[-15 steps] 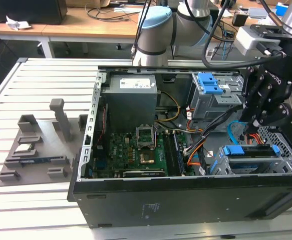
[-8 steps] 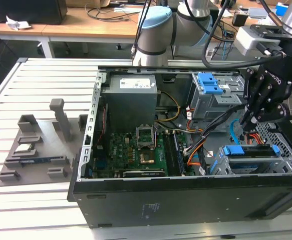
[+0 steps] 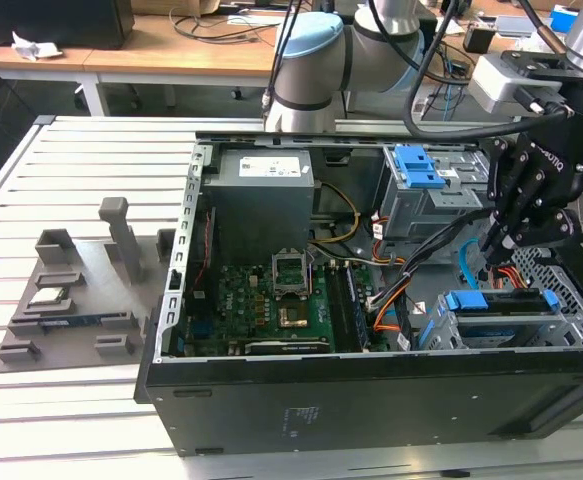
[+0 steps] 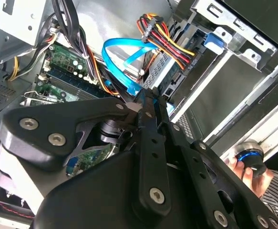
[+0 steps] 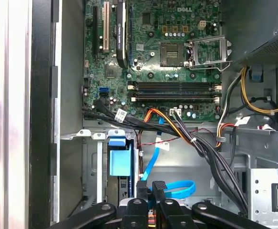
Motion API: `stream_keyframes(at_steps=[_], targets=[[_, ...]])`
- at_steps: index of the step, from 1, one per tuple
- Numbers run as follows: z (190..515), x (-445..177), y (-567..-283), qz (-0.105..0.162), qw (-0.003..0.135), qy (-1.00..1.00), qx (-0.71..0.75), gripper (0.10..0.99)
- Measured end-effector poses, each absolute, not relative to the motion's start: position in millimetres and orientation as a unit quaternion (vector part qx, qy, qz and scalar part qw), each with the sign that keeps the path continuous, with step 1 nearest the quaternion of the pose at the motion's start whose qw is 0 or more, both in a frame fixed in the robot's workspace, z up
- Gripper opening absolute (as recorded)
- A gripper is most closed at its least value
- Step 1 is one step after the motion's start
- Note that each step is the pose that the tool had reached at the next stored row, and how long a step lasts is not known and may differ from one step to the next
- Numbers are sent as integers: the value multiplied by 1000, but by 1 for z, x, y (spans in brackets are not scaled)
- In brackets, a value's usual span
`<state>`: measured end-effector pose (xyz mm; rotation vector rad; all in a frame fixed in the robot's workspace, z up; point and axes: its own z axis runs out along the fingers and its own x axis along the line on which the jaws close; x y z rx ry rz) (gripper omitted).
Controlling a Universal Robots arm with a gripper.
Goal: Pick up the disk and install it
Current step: 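Insert the second disk wire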
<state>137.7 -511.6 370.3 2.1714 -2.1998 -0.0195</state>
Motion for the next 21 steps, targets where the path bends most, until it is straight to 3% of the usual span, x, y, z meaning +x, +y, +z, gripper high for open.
stream_keyframes(at_steps=[21], targets=[[357,144,-515,-6,25,-711,702,161]])
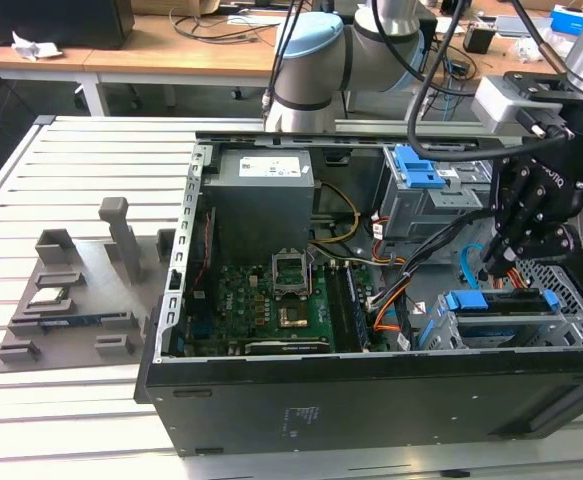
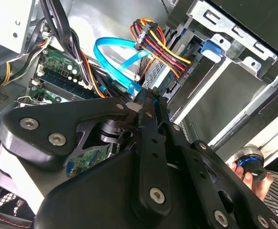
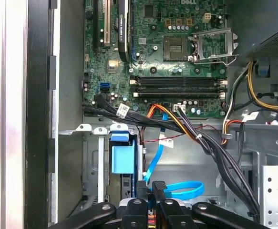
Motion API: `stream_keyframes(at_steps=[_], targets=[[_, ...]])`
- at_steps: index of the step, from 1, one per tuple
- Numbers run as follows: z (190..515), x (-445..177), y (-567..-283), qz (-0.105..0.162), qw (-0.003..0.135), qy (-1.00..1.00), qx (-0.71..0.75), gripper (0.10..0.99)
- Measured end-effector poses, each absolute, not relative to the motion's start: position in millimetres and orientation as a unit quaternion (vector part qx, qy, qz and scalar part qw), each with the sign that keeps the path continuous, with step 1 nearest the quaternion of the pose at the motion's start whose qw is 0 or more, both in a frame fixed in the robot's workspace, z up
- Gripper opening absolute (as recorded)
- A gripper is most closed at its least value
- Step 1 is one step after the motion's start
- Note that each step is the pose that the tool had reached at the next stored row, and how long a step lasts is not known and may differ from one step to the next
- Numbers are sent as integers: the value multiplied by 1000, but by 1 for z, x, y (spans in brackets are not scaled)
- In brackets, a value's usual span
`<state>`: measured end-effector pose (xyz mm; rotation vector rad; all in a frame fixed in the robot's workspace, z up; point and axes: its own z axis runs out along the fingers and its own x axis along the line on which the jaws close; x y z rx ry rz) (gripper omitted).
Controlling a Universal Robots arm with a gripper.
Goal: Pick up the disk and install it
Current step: 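Insert the second disk wire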
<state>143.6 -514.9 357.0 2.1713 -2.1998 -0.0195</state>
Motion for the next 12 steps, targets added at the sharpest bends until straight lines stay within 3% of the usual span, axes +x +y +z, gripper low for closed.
stream_keyframes(at_steps=[12], targets=[[350,145,-532,-6,25,-711,702,161]])
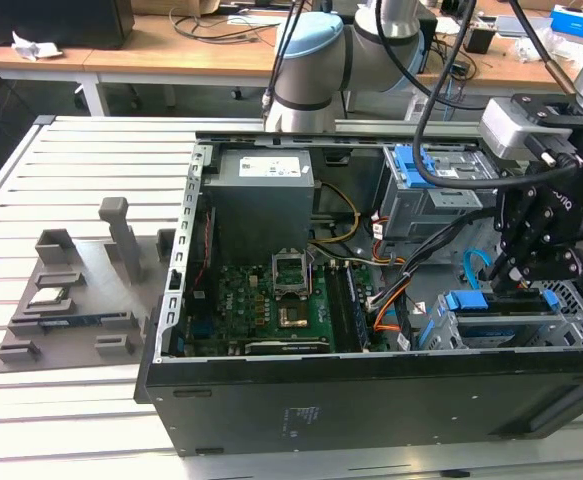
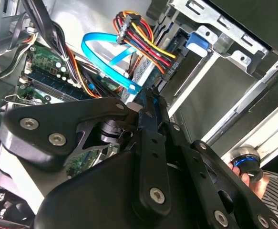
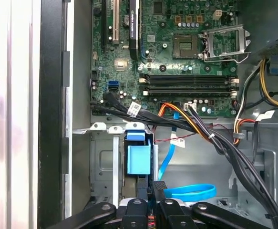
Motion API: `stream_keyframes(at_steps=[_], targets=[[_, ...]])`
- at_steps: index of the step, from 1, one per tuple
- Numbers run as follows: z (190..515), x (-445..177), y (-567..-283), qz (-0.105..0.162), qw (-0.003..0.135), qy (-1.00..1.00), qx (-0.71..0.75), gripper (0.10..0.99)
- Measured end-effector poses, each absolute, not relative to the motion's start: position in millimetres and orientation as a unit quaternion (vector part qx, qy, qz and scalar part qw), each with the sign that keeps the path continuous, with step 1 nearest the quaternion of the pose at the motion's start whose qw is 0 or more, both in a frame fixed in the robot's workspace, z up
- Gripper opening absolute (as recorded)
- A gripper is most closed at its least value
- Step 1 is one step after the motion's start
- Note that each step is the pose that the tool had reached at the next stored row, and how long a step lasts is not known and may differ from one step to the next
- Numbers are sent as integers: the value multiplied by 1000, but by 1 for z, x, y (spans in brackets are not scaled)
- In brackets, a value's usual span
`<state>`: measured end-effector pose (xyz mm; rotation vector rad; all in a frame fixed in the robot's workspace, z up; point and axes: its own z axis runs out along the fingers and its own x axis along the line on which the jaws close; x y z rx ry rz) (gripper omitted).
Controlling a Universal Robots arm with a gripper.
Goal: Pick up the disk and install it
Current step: 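Insert the second disk wire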
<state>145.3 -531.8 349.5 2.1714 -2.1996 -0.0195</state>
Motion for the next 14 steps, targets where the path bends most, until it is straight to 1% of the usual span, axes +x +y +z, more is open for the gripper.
stream_keyframes(at_steps=[14], targets=[[344,153,-533,-6,25,-711,703,161]])
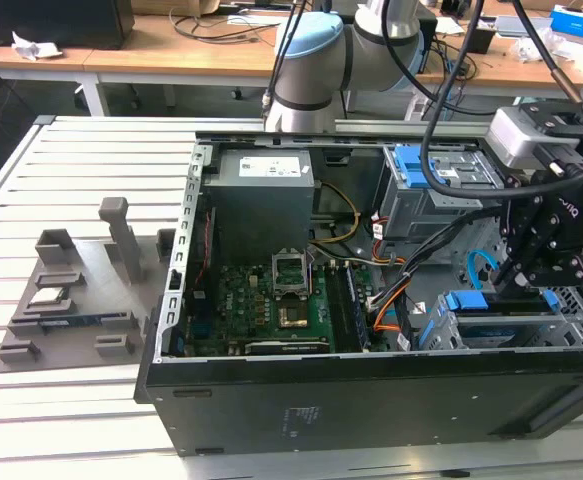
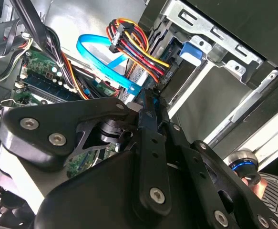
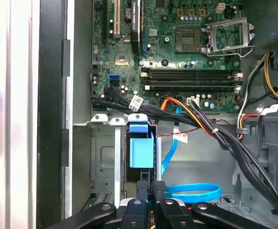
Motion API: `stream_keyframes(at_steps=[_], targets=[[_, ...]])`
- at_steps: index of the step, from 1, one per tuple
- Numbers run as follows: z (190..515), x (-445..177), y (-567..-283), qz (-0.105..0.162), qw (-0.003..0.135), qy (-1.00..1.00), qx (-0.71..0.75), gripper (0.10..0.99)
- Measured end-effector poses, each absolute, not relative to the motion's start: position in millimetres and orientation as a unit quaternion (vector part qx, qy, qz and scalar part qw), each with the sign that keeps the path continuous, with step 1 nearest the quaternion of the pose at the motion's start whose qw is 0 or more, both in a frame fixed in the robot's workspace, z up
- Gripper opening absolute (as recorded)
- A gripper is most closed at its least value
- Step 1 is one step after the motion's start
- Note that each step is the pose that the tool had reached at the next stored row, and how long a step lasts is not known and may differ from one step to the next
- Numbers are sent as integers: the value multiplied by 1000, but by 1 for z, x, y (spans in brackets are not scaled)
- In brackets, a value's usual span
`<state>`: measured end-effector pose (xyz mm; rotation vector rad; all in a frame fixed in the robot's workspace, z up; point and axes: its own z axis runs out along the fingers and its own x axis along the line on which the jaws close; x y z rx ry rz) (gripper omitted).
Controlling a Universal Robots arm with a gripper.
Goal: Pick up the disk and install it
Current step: 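Insert the second disk wire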
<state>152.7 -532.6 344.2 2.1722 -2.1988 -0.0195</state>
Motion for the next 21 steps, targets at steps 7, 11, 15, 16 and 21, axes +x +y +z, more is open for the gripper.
stream_keyframes(at_steps=[7,11,15,16,21], targets=[[341,153,-533,-6,25,-711,703,161],[338,153,-533,-6,26,-711,703,161],[337,153,-533,-6,25,-711,703,173],[337,153,-533,-6,25,-711,703,173],[351,153,-532,-6,25,-711,703,235]])
